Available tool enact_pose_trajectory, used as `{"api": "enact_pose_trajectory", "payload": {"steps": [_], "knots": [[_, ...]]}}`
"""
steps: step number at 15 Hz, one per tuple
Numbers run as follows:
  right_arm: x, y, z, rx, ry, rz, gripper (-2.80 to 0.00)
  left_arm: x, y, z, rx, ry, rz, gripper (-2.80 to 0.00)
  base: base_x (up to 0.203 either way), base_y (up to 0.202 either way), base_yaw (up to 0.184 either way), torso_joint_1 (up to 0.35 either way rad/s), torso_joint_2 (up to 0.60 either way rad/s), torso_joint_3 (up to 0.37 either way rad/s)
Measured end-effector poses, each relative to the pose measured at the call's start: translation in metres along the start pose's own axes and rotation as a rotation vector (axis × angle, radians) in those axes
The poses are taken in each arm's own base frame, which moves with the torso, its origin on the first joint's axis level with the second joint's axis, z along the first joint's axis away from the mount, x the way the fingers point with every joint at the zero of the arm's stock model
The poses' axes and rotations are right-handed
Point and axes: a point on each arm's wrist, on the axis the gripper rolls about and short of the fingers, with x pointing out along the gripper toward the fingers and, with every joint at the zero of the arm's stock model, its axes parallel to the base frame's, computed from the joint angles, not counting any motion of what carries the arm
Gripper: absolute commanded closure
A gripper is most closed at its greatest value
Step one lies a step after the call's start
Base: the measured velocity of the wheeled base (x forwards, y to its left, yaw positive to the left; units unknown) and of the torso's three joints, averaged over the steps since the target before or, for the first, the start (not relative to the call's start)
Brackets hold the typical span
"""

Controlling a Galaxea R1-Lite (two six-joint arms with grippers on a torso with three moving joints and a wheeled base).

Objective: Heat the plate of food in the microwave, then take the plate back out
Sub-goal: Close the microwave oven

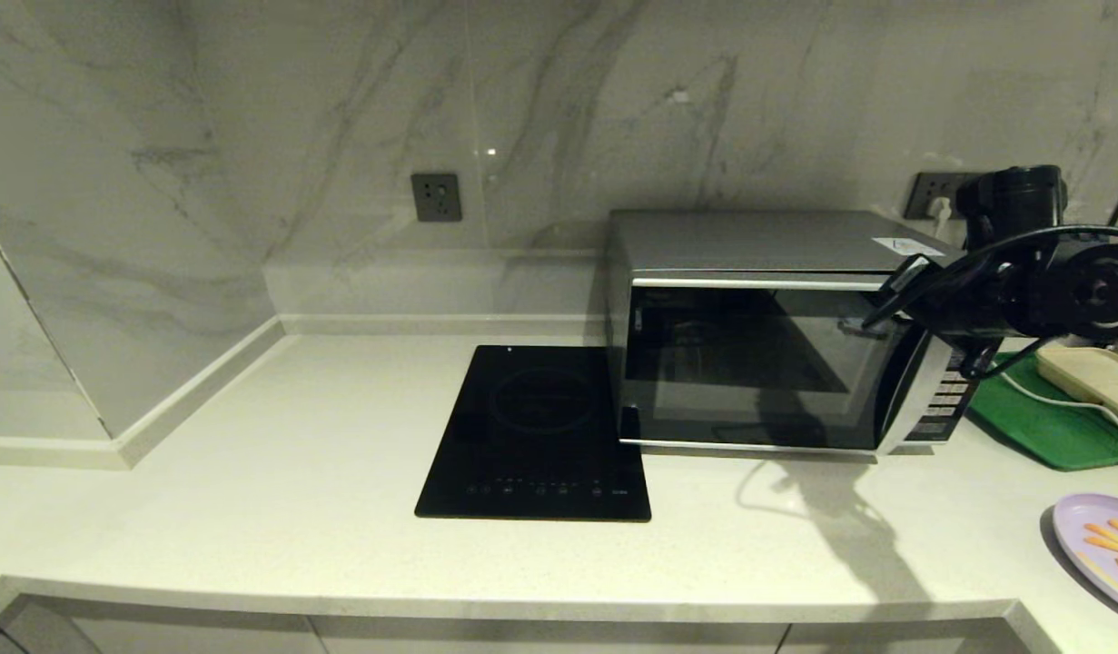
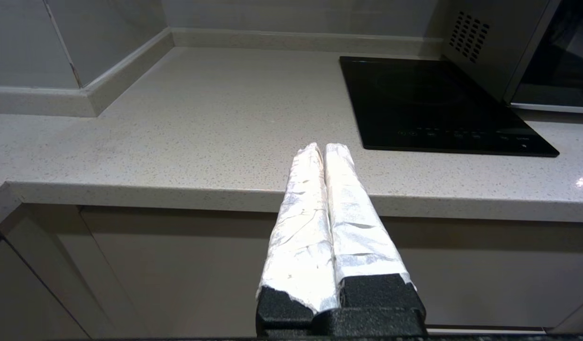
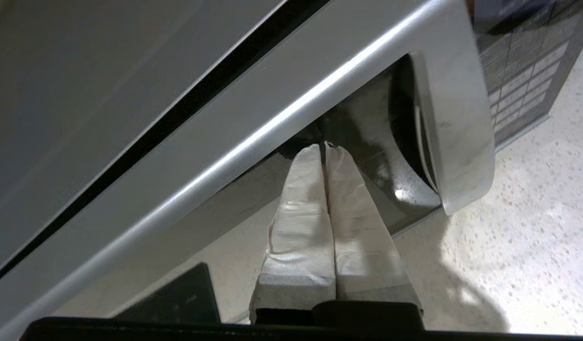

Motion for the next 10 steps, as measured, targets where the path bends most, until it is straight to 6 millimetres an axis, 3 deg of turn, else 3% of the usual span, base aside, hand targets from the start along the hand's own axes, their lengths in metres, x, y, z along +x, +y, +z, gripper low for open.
{"api": "enact_pose_trajectory", "payload": {"steps": [10], "knots": [[0.0076,0.0045,0.0065,-0.030,-0.044,0.061,0.00,0.0000,0.0000,0.0000,0.000,0.000,0.000,0.00,0.000,0.000,0.000,0.000,0.00,0.000]]}}
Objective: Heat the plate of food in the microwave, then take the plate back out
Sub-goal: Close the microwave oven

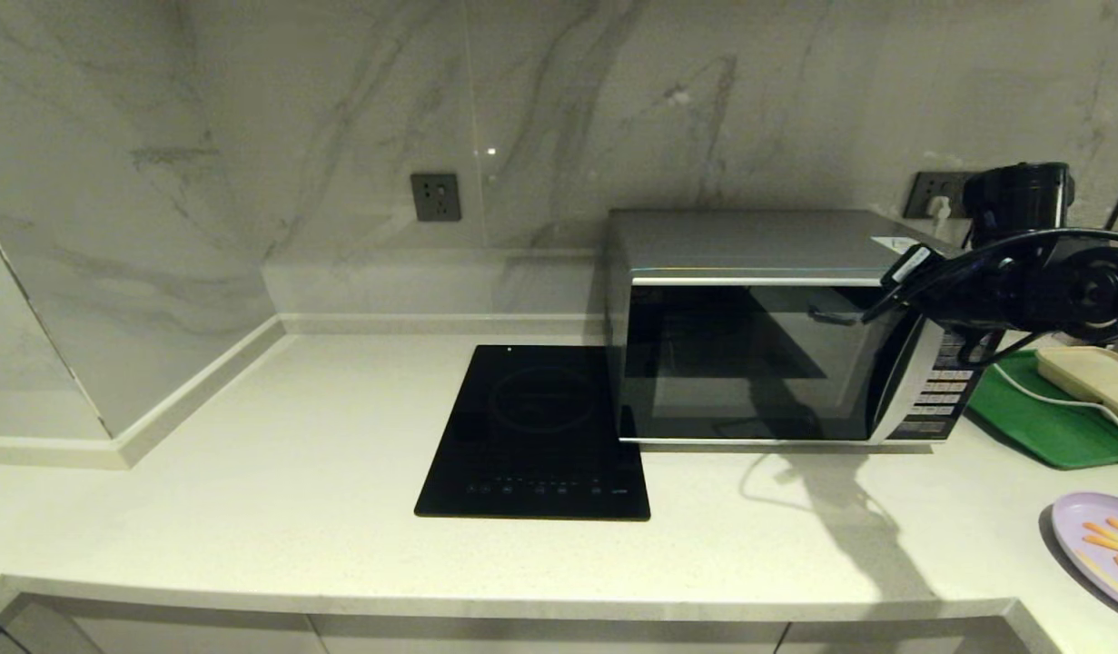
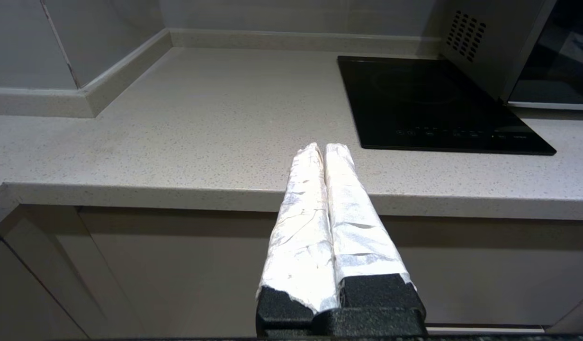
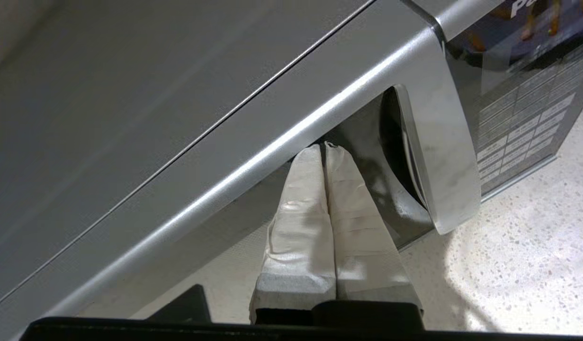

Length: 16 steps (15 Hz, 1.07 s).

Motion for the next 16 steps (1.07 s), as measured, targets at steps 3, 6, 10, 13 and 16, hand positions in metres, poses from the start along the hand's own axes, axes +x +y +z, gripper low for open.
{"api": "enact_pose_trajectory", "payload": {"steps": [3,6,10,13,16], "knots": [[-0.009,-0.004,-0.005,-0.018,0.025,0.000,0.00,0.000,0.000,0.000,0.000,0.000,0.000,0.00,0.000,0.000,0.000,0.000,0.00,0.000],[-0.040,-0.011,-0.019,-0.085,0.122,0.038,0.00,0.000,0.000,0.000,0.000,0.000,0.000,0.00,0.000,0.000,0.000,0.000,0.00,0.000],[-0.081,0.001,-0.047,-0.268,0.242,0.121,0.00,0.000,0.000,0.000,0.000,0.000,0.000,0.00,0.000,0.000,0.000,0.000,0.00,0.000],[-0.096,0.025,-0.064,-0.398,0.260,0.228,0.00,0.000,0.000,0.000,0.000,0.000,0.001,0.00,0.000,0.000,0.000,0.000,0.00,0.000],[-0.103,0.059,-0.070,-0.436,0.249,0.346,0.00,0.000,0.000,0.000,0.000,0.000,0.001,0.00,0.000,0.000,0.000,0.000,0.00,0.000]]}}
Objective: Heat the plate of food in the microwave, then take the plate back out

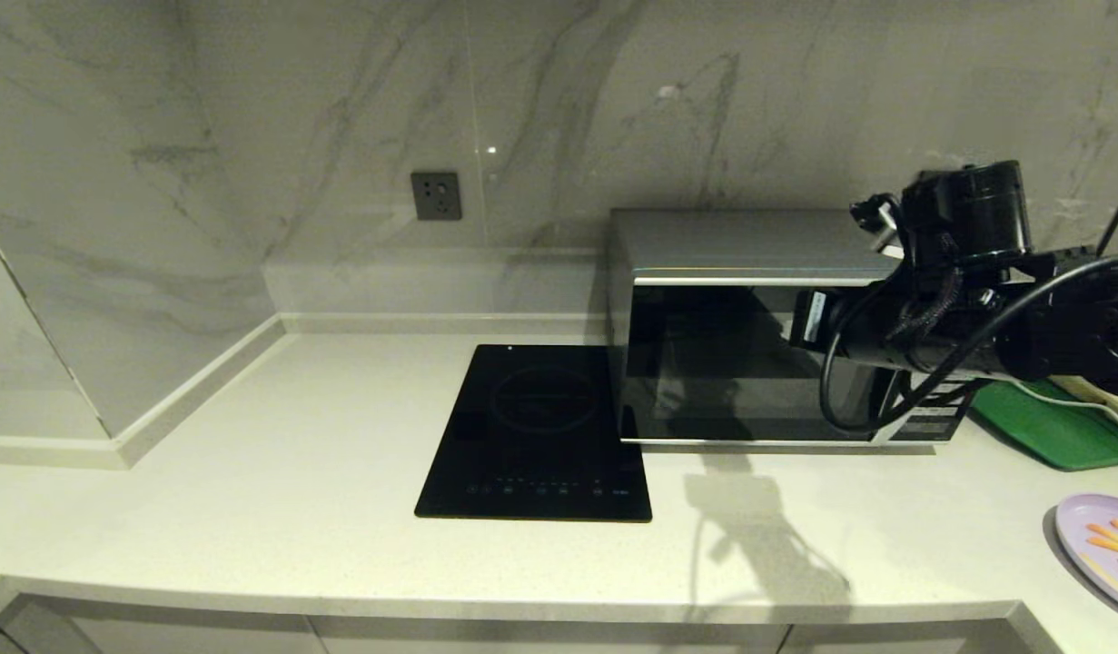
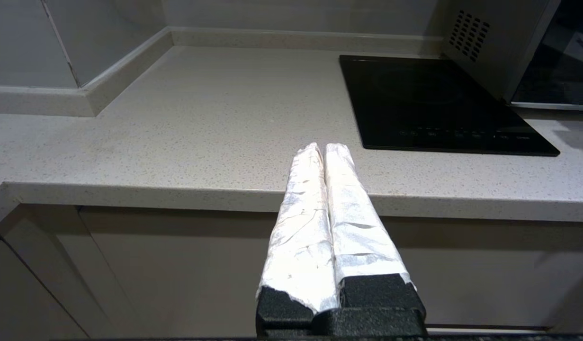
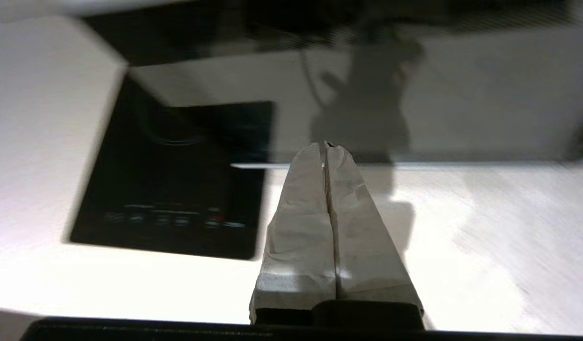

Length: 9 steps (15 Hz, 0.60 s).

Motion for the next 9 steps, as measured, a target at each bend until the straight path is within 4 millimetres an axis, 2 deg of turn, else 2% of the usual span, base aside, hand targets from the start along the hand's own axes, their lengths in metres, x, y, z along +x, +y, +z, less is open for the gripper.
{"api": "enact_pose_trajectory", "payload": {"steps": [3,6,9], "knots": [[0.003,0.023,0.000,-0.030,-0.002,0.068,0.00,0.000,0.000,0.000,0.000,0.000,-0.001,0.00,0.000,0.000,0.000,0.000,0.00,0.000],[0.003,0.037,-0.004,-0.048,0.009,0.103,0.00,0.000,0.000,0.000,0.000,0.000,0.000,0.00,0.000,0.000,0.000,0.000,0.00,0.000],[-0.016,0.044,-0.006,-0.058,0.007,0.133,0.00,0.000,0.000,0.000,0.000,0.000,0.000,0.00,0.000,0.000,0.000,0.000,0.00,0.000]]}}
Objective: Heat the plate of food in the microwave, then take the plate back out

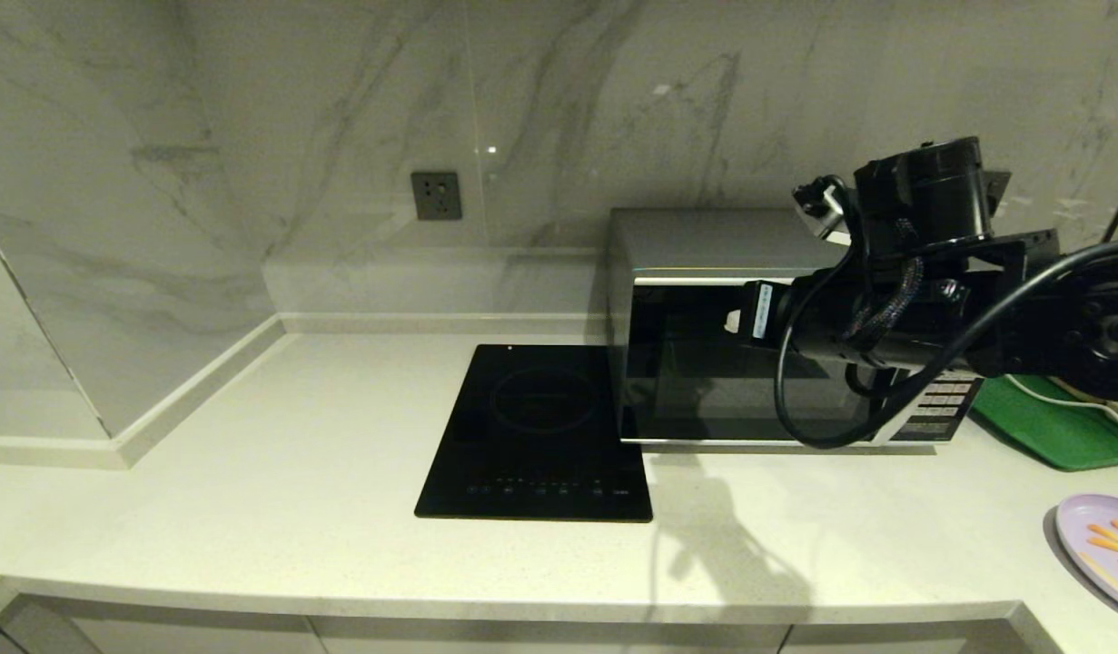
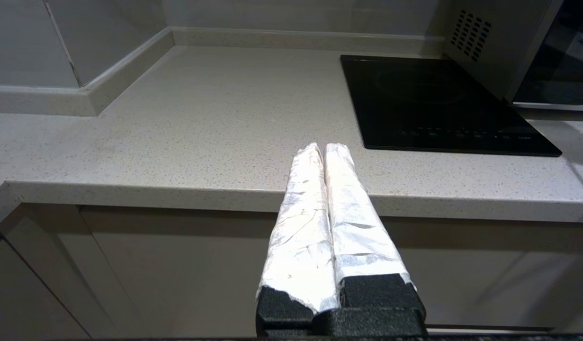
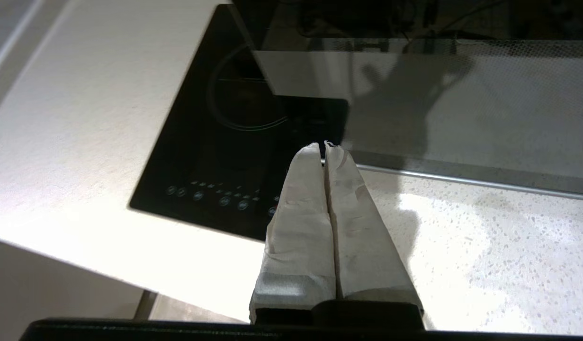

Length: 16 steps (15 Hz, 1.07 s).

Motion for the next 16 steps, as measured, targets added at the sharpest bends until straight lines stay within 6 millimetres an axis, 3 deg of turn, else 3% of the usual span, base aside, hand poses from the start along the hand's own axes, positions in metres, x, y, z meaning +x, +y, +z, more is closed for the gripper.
{"api": "enact_pose_trajectory", "payload": {"steps": [3,5,11,16], "knots": [[-0.031,0.008,0.000,-0.031,0.033,0.015,0.00,0.000,0.000,0.000,0.000,0.000,0.000,0.00,0.000,0.000,0.000,0.000,0.00,0.000],[-0.030,0.013,0.005,-0.041,0.029,0.022,0.00,0.000,0.000,0.000,0.000,0.000,0.000,0.00,0.000,0.000,0.000,0.000,0.00,0.000],[0.035,0.044,0.021,-0.047,-0.016,0.021,0.00,0.000,0.000,0.000,0.001,0.000,0.000,0.00,0.000,0.000,0.000,0.000,0.00,0.000],[0.073,0.034,0.013,-0.039,0.019,-0.023,0.00,0.000,0.000,0.000,0.001,0.000,0.000,0.00,0.000,0.000,0.000,0.000,0.00,0.000]]}}
